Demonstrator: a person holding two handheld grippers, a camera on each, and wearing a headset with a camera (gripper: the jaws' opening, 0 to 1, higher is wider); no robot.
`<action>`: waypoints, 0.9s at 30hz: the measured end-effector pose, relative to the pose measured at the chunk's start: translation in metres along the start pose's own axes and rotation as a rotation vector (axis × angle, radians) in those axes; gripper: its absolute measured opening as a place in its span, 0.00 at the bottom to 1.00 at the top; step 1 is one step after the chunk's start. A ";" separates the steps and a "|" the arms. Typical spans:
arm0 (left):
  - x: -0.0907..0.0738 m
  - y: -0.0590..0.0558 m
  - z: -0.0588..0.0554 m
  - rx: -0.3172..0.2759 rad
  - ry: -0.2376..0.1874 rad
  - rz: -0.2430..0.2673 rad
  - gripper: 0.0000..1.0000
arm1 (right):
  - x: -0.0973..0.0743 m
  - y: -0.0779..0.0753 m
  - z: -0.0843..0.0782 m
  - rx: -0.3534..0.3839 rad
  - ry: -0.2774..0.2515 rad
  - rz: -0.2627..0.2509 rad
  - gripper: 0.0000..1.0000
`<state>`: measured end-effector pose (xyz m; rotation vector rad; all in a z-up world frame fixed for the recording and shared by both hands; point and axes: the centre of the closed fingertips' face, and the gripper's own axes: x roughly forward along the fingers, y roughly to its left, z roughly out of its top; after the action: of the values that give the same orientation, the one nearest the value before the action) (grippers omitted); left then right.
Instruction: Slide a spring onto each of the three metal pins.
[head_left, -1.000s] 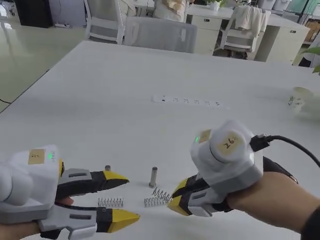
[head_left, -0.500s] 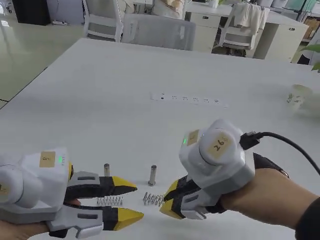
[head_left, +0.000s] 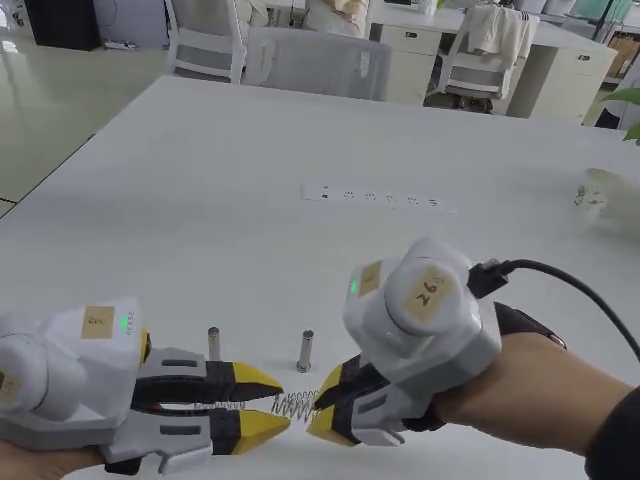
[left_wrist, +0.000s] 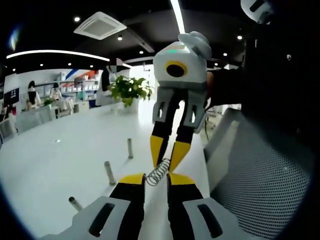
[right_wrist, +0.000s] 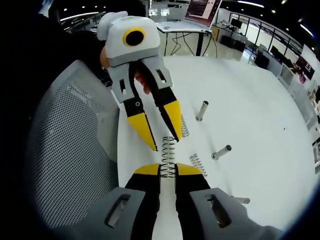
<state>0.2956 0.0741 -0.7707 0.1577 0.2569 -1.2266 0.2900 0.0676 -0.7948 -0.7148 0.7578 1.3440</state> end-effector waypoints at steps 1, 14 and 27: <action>0.000 0.000 0.000 0.000 0.000 0.001 0.09 | 0.000 0.001 0.000 -0.004 -0.001 0.002 0.08; 0.002 -0.009 -0.005 0.010 0.023 -0.047 0.05 | -0.003 0.009 -0.002 -0.073 0.021 0.044 0.08; 0.004 -0.019 -0.012 0.106 0.087 -0.090 0.03 | -0.010 0.017 -0.001 -0.096 0.083 0.125 0.07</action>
<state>0.2774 0.0674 -0.7833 0.2943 0.2765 -1.3255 0.2726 0.0629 -0.7878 -0.8142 0.8196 1.4794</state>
